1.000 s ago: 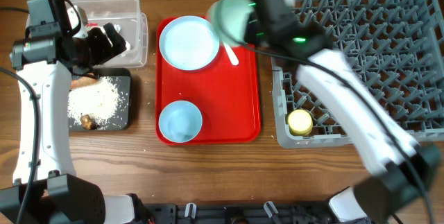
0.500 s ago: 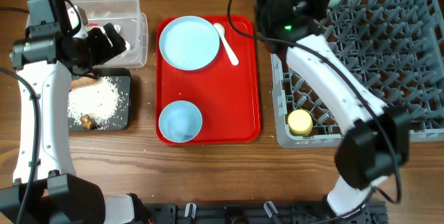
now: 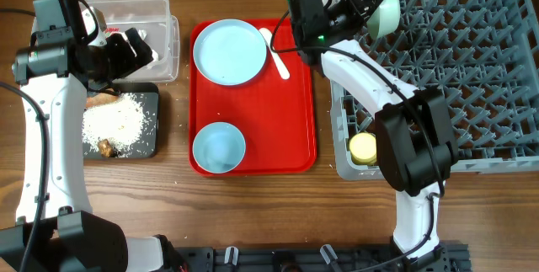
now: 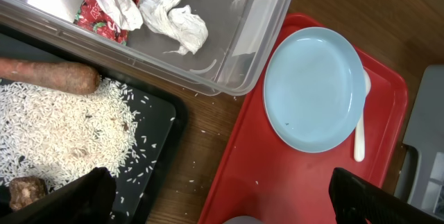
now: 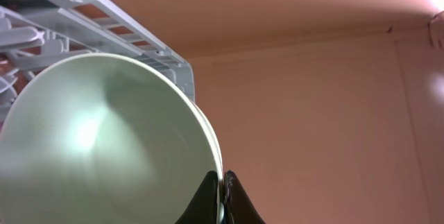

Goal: Sort waste into correct bins and load items into the dishwasher rack
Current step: 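Set the green bowl in the rack and move the right gripper toward the plate, then grasp the light-blue bowl on the red tray with the right gripper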

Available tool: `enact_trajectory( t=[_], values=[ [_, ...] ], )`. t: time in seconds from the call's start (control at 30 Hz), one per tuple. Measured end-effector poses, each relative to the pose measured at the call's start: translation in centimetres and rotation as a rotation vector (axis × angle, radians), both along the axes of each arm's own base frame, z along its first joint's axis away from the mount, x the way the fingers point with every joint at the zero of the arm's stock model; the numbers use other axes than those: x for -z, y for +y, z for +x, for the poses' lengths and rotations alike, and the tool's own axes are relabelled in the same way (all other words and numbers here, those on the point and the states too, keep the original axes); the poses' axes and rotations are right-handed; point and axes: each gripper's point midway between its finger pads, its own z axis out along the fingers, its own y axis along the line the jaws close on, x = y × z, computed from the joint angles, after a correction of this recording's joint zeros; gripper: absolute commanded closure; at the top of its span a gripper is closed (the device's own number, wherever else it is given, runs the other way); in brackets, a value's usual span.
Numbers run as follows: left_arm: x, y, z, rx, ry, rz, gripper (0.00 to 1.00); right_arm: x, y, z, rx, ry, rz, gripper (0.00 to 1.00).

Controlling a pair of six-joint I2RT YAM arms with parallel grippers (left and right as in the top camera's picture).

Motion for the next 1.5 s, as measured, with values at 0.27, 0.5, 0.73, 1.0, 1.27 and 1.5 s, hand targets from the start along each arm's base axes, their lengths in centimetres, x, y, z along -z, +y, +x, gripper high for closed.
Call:
enact_trajectory(
  t=[0.27,0.5,0.73,1.0,1.27,1.5],
  values=[
    [0.0,0.0,0.0,0.000,0.000,0.000,0.00,3.3,2.9,-0.3,-0.129,0.128,0.001,0.96],
    [0.0,0.0,0.0,0.000,0.000,0.000,0.00,3.8,4.7,-0.1,-0.192,0.124,0.041,0.00],
    [0.0,0.0,0.0,0.000,0.000,0.000,0.00,3.0,8.5,0.7,-0.299,0.004,0.135,0.00],
    [0.0,0.0,0.0,0.000,0.000,0.000,0.00,3.6,16.8,-1.5,-0.562,-0.001,0.457,0.00],
    [0.0,0.0,0.0,0.000,0.000,0.000,0.00,9.2,25.1,-12.7,-0.414,0.390,1.481,0.02],
    [0.0,0.0,0.0,0.000,0.000,0.000,0.00,12.9,28.9,-19.9,-0.086,0.659,1.751,0.25]
  ],
)
